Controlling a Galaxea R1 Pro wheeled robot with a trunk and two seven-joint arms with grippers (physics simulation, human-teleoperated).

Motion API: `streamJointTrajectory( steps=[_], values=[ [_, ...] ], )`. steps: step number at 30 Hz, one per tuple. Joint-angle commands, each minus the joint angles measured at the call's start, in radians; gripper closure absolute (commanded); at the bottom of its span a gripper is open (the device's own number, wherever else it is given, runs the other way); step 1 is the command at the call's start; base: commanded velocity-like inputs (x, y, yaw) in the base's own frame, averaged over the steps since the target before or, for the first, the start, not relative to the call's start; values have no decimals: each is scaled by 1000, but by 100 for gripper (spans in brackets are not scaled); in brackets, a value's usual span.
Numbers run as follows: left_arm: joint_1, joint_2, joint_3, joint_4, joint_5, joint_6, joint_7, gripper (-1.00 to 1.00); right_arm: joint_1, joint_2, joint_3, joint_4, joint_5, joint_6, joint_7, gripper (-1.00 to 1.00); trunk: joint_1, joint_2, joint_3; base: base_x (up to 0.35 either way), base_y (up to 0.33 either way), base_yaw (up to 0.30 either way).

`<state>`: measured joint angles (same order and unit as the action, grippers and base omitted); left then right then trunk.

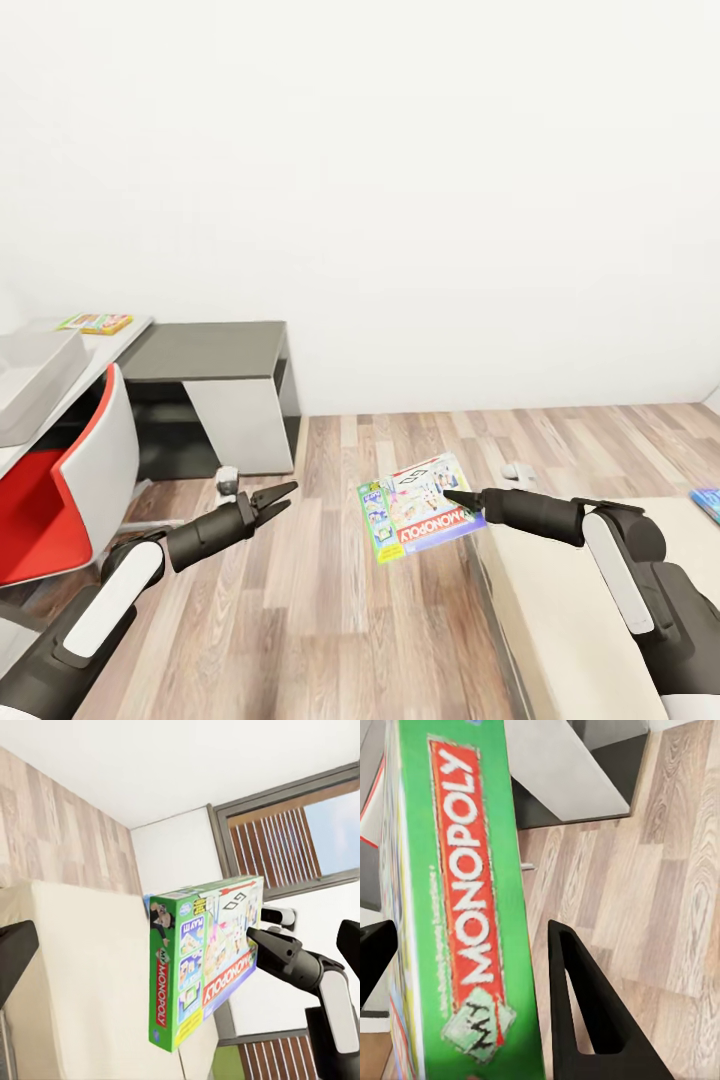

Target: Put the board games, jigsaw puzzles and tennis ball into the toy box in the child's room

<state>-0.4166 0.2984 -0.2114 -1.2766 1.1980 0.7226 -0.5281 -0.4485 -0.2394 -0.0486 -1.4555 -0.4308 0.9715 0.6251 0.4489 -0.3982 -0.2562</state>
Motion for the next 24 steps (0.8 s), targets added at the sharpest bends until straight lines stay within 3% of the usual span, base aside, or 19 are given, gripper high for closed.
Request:
streamJointTrajectory(
  steps=[1, 24],
  values=[
    [-1, 1, -1, 0, 6, 4, 1, -100, -1, 0, -1, 0, -3, 7, 4, 100, 1, -2, -2, 330, 3, 0],
    [-1, 1, -2, 0, 6, 1, 0, -100, -1, 0, -1, -1, -3, 7, 4, 100, 1, -2, -2, 337, 1, 0]
  ],
)
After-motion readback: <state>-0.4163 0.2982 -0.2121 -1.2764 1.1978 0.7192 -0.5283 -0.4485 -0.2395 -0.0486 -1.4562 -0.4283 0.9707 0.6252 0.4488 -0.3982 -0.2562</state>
